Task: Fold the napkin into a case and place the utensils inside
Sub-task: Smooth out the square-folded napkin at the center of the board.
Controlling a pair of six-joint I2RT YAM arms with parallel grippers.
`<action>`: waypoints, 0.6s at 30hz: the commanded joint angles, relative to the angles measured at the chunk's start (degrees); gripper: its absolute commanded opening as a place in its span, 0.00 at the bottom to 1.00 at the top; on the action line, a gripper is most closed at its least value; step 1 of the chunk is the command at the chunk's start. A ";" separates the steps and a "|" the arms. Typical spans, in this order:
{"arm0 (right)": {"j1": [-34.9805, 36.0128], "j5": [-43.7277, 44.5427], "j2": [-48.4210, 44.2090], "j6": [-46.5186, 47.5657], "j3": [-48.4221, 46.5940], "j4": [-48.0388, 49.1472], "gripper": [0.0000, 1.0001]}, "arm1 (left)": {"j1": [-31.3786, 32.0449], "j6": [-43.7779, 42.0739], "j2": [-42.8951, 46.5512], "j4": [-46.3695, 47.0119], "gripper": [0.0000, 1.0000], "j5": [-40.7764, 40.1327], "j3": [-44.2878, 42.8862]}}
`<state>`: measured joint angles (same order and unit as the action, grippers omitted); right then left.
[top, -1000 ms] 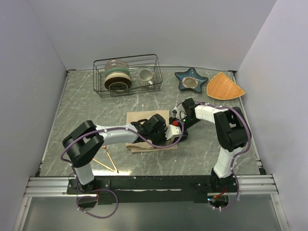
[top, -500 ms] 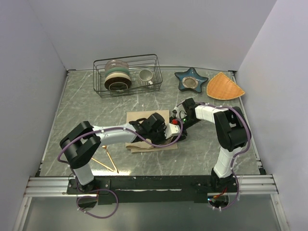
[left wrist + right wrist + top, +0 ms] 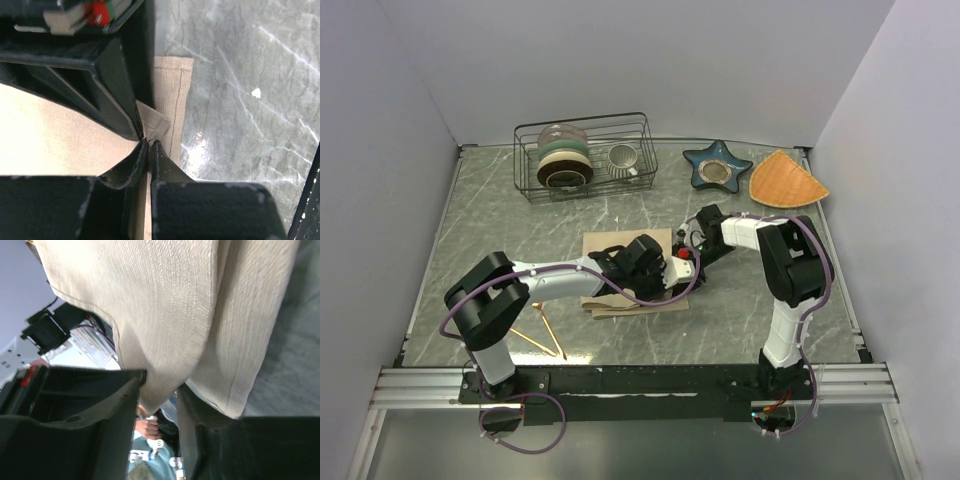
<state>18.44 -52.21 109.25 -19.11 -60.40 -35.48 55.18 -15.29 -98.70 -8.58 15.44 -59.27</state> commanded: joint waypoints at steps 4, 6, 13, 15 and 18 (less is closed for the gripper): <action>0.28 -1.50 1.93 -0.05 -3.41 -0.11 0.11 | 0.72 0.00 1.75 3.66 0.13 1.87 -2.52; 0.29 -1.23 1.58 0.30 -3.49 -0.46 0.01 | 0.63 -0.61 2.28 1.47 0.28 1.78 -3.31; 0.20 -0.44 0.00 1.36 -3.50 -1.61 0.00 | -7.35 -8.86 16.91 -14.61 0.64 7.76 1.60; 0.28 0.00 -0.88 1.45 -2.88 -1.69 0.00 | -9.91 -14.64 20.89 -19.17 0.71 7.23 5.46; 0.28 0.70 -1.85 1.97 -2.27 -1.69 0.00 | -11.67 -20.20 27.05 -23.32 0.76 5.39 9.86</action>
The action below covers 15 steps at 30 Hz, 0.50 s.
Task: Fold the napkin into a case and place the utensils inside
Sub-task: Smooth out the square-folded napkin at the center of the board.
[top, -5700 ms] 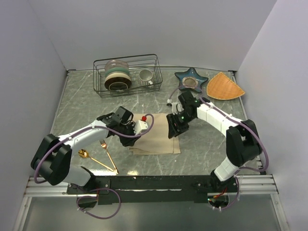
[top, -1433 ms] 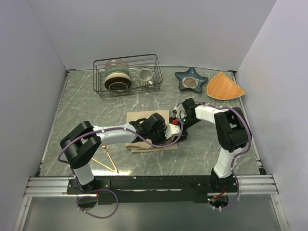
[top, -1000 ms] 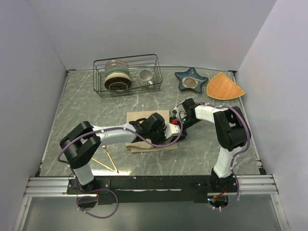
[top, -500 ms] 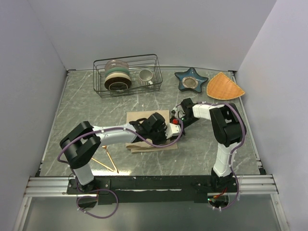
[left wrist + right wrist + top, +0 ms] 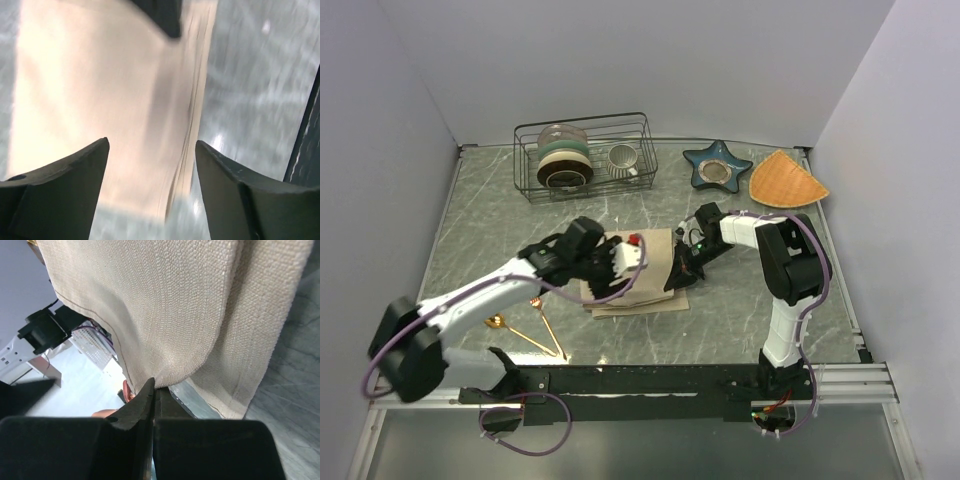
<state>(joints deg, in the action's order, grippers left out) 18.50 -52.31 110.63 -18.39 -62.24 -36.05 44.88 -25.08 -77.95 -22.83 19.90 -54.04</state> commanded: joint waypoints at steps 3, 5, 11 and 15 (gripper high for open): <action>0.31 1.42 -3.23 1.69 -0.51 -1.30 0.00 | -1.55 -13.49 8.16 -9.43 0.73 -2.05 8.85; 0.22 1.78 -2.96 1.87 -0.87 -1.56 0.00 | -1.55 -14.47 9.75 -8.73 0.70 -3.37 11.66; 0.22 2.57 -2.87 2.40 -0.87 -2.00 0.00 | -1.55 -18.42 10.72 -4.77 0.64 -7.33 16.59; 0.22 2.74 -2.79 2.66 -1.13 -2.44 0.00 | -1.64 -19.83 10.37 -3.10 0.61 -8.21 17.83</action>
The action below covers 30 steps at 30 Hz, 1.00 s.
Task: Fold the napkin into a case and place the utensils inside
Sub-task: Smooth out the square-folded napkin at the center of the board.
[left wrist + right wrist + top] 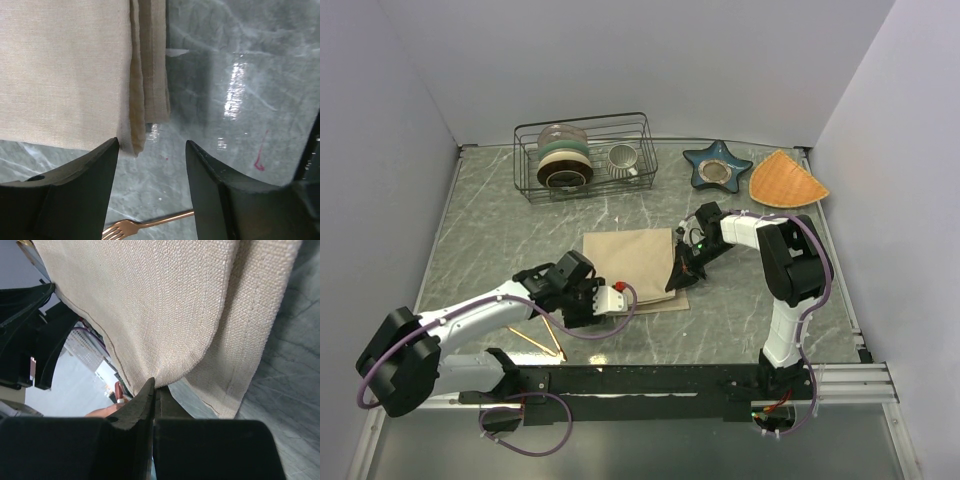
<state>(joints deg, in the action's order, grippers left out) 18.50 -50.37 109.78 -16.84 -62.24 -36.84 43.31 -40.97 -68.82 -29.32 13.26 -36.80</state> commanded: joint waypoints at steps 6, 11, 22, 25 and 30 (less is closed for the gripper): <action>0.22 1.15 -1.85 1.46 -0.96 -1.83 0.00 | -0.68 -4.91 4.47 -0.47 0.59 1.33 -1.26; 0.31 1.24 -1.85 1.55 -1.13 -1.92 0.00 | -2.79 -6.39 6.06 0.93 0.64 0.90 -0.57; 0.22 1.50 -1.32 1.90 -1.48 -2.45 0.00 | -2.79 -9.56 -0.43 9.02 0.57 0.98 2.96; 0.22 1.59 -1.41 2.07 -1.57 -2.54 0.00 | -2.79 -10.18 -2.02 9.72 0.52 1.51 3.74; 0.22 1.85 -1.32 2.34 -1.57 -2.89 0.00 | -2.70 -11.06 -2.99 11.39 0.43 0.98 5.51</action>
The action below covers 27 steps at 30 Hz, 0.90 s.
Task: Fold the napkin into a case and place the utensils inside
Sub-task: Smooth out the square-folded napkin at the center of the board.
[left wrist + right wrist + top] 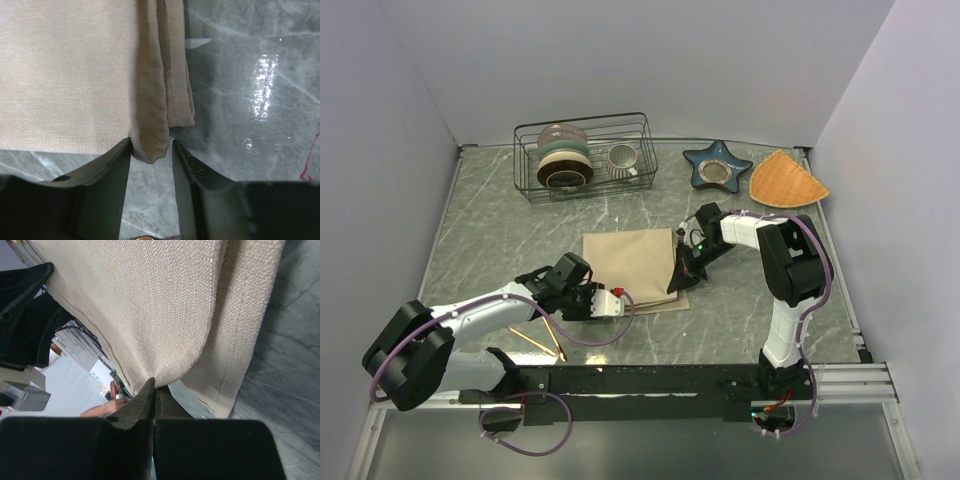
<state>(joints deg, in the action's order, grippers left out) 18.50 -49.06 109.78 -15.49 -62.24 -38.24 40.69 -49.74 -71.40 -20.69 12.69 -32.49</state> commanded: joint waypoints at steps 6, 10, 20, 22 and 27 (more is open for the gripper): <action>0.22 0.37 -1.58 1.33 -2.19 -1.93 0.00 | -0.17 -1.59 0.47 2.23 0.27 1.03 1.29; 0.22 -0.16 -1.76 1.77 -3.24 -2.54 0.00 | -0.17 0.24 1.61 0.22 0.17 0.58 -1.07; -0.83 0.19 -3.69 6.86 -8.86 -9.47 0.00 | -0.17 3.85 2.84 -7.78 0.04 2.43 -10.75; -1.71 0.45 -2.99 9.58 -9.65 -11.23 0.00 | -0.08 4.47 2.67 -8.75 0.02 3.04 -12.33; -3.12 2.99 -0.36 14.34 -10.71 -16.60 0.00 | 0.79 5.61 1.61 -10.95 0.01 4.71 -13.57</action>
<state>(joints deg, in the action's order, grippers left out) 16.84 -48.49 108.71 -6.37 -70.89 -48.90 40.71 -45.54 -69.89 -28.53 14.04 -44.23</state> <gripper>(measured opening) 0.015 0.087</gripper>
